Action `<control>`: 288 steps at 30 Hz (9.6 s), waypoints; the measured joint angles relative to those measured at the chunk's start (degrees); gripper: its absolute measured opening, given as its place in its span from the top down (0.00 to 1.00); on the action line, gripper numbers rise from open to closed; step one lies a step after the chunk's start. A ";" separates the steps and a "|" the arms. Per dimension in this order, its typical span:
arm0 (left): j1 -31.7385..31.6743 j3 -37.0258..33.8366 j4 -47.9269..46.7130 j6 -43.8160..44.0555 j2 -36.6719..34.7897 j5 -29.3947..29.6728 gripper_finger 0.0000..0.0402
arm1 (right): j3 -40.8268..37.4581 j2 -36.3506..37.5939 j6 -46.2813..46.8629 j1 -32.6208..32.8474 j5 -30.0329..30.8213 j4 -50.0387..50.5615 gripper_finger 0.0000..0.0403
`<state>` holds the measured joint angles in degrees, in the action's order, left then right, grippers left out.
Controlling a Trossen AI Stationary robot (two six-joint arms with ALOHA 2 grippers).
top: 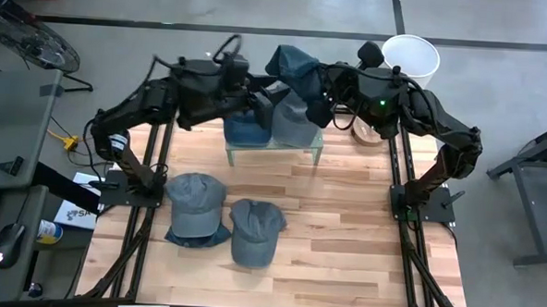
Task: Pick & Place hat
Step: Stack the right blue cap on the blue cap on the shelf
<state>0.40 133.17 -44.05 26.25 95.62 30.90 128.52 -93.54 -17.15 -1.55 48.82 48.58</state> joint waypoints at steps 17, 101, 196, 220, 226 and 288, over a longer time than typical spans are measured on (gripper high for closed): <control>-0.04 -0.01 5.58 3.15 3.19 6.15 0.41 | 0.00 -0.07 -1.09 0.03 -1.11 0.42 1.00; -18.00 0.08 -27.08 -16.55 -5.10 -49.48 1.00 | 0.01 6.32 2.17 -1.20 -27.48 16.13 0.54; -7.41 0.04 -41.32 -17.83 -1.41 -58.65 0.87 | 0.01 -12.59 -2.40 -2.77 -67.10 8.00 0.99; -7.52 0.06 -35.67 -15.94 -1.41 -45.66 0.54 | 0.01 -9.85 2.84 0.55 -53.37 10.12 1.00; -7.52 0.06 -35.79 -19.87 -2.13 -42.74 0.54 | 0.01 -9.85 4.73 0.60 -53.51 11.00 1.00; -7.48 0.06 -31.80 -29.02 0.12 -22.90 0.32 | 0.04 -6.29 15.26 0.06 -35.72 14.06 1.00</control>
<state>-7.07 133.23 -75.85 -2.76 95.74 8.01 128.55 -99.83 -1.89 -1.49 13.09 62.64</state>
